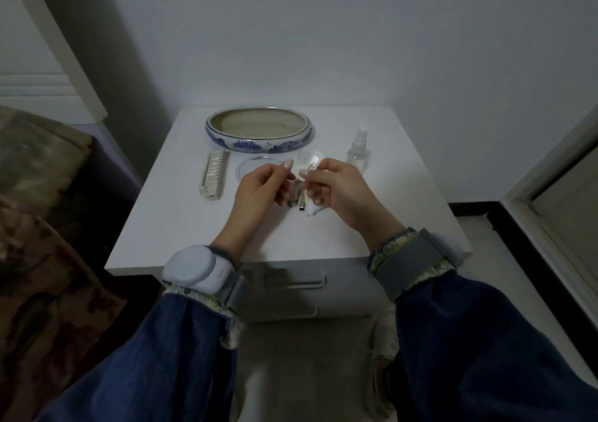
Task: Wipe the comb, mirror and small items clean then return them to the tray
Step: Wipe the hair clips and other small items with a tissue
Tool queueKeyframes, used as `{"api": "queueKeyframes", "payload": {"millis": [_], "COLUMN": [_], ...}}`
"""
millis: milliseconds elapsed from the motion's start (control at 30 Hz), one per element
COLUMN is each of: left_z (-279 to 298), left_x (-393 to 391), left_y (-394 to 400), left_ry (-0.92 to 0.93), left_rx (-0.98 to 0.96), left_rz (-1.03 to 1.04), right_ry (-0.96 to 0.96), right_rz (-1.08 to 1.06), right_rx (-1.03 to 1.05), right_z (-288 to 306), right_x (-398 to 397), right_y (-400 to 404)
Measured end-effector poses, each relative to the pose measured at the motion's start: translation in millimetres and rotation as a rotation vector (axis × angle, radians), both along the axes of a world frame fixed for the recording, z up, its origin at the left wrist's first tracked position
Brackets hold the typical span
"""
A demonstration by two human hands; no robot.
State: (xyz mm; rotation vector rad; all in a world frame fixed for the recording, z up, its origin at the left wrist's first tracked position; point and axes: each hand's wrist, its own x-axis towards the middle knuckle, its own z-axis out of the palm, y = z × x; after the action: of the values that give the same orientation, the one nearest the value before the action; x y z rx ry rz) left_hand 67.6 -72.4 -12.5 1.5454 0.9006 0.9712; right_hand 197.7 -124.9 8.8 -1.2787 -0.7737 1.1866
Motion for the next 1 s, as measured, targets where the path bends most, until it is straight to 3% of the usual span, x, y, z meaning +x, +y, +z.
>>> {"api": "queueKeyframes", "payload": {"millis": [167, 367, 500, 800, 900, 1000], "left_z": [-1, -4, -3, 0, 1, 1], "left_x": [6, 3, 1, 3, 2, 1], "left_y": [1, 5, 6, 5, 4, 6], "left_ry": [0.097, 0.177, 0.107, 0.037, 0.046, 0.061], "left_rx": [0.08, 0.178, 0.133, 0.045, 0.062, 0.072], "left_rz": [-0.08, -0.025, -0.028, -0.117, -0.089, -0.006], "right_ry": [0.021, 0.097, 0.055, 0.036, -0.066, -0.41], "right_rz": [0.023, 0.024, -0.088, -0.104, -0.152, -0.549], "right_rx": [0.008, -0.048, -0.024, -0.003, 0.008, 0.124], "right_z": [3, 1, -3, -2, -1, -3], "right_x": [0, 4, 10, 9, 7, 17], "right_y": [-1, -4, -2, -3, -3, -5]}}
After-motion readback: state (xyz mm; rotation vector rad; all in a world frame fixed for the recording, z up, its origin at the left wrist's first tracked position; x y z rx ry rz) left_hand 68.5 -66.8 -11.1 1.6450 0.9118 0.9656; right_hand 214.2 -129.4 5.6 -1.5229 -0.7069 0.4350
